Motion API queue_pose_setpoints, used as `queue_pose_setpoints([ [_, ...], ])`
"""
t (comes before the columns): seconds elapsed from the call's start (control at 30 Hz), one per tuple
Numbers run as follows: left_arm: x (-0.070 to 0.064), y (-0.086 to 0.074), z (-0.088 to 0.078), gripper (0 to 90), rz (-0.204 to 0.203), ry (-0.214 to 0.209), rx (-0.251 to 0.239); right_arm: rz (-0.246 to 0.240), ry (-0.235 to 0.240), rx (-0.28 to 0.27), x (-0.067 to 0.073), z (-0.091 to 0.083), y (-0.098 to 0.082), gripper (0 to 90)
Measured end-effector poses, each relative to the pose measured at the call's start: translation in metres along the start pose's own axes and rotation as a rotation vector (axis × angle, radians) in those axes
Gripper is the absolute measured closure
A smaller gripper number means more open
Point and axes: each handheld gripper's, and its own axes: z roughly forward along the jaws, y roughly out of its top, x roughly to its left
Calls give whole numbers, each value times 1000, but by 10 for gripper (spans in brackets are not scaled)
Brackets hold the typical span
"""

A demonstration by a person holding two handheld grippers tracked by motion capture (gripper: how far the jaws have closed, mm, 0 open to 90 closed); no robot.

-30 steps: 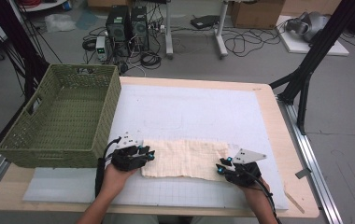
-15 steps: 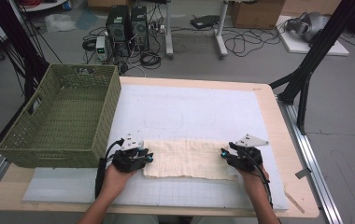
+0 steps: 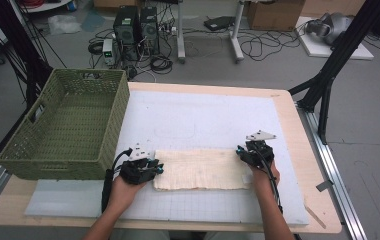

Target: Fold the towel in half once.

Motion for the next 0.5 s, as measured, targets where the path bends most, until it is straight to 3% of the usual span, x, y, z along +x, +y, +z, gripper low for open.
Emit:
queue_pose_setpoints([
  [0.1,10,11,-3,559,-34,41,-67,15,77,-59,-1,-7,1,560],
  [0.17,18,19,1,530,-41,66,-97,-1,91,-28,0,-4,0,525],
  [0.27,32,26,18,501,-83,79,-47,16,102,26,0,4,-2,541],
  [0.33,36,24,25,510,-98,83,-6,32,138,40,-1,7,-4,662],
  [0.4,37,22,27,577,-91,96,13,45,173,40,-3,6,-5,765],
  [0.47,36,21,27,824,-65,60,23,60,204,37,-4,5,-7,851],
  [0.5,35,22,26,840,-57,62,25,65,212,35,-5,4,-8,857],
])
